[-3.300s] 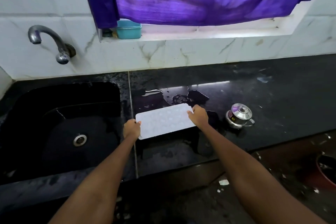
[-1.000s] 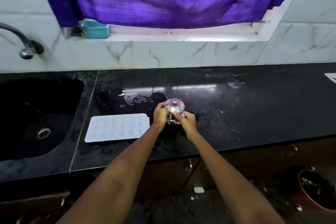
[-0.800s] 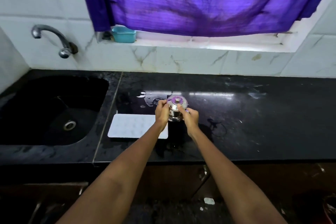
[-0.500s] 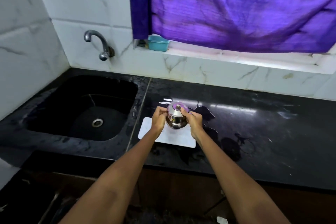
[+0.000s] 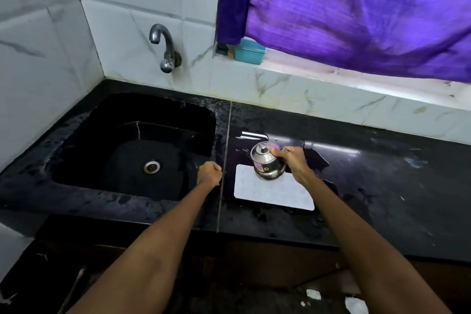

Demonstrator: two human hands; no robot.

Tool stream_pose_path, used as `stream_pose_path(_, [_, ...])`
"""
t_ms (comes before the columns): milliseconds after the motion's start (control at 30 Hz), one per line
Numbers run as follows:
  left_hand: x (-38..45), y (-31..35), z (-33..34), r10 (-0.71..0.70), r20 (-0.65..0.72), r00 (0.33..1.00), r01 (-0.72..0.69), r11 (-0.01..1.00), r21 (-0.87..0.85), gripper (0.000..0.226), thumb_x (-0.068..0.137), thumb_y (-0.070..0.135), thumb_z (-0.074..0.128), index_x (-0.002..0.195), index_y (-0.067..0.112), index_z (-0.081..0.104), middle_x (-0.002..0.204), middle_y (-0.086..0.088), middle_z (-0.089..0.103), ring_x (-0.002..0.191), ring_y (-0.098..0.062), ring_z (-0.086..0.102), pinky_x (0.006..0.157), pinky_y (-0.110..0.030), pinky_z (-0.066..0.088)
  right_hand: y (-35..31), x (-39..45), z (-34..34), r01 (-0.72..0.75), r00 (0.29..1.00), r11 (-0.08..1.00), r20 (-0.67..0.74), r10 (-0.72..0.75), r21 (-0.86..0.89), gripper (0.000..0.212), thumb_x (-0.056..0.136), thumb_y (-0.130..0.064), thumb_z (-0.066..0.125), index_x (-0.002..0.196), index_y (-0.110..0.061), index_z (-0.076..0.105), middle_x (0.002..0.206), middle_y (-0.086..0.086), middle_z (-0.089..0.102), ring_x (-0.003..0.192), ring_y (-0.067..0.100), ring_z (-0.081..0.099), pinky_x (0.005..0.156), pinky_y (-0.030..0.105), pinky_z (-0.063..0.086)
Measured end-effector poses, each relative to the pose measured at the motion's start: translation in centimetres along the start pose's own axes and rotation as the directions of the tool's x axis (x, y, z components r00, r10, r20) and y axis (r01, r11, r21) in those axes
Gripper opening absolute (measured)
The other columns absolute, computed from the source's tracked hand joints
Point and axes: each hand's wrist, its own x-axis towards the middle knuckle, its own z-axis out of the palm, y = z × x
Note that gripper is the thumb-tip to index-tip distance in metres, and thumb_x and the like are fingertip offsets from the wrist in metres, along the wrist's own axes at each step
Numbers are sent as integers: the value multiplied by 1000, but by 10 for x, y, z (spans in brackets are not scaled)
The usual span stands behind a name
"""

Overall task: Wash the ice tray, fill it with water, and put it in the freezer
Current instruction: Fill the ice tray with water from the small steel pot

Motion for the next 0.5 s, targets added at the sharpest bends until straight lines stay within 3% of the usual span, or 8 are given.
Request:
stream_pose_path(167, [-3,-4,3,-23,74,997,16,996,90,29,89,3,45,95,-4,72,107,-24,70,94,-37,70,83,-42,59,6,-3,-4,-3,1000,995,-21,1,-102,54,75,-7,75,50,-17,28,58,4,29,57,15,30,54,27,25])
stream_pose_path(300, [-6,-5,9,-48,137,989,35,995,99,25,91,3,48,98,-7,70,105,-22,71,86,-34,73,76,-40,61,11,-2,-12,4,999,988,-40,-10,-154,58,75,-7,76,48,-19,26,53,0,24,51,11,22,49,25,20])
stream_pose_path(500, [-8,0,22,48,126,991,-66,987,145,19,87,18,64,96,4,72,104,-17,72,95,-33,70,85,-41,57,14,4,-17,13,999,982,-35,-20,-188,59,75,-7,76,46,-19,26,38,-14,23,39,2,21,42,15,22])
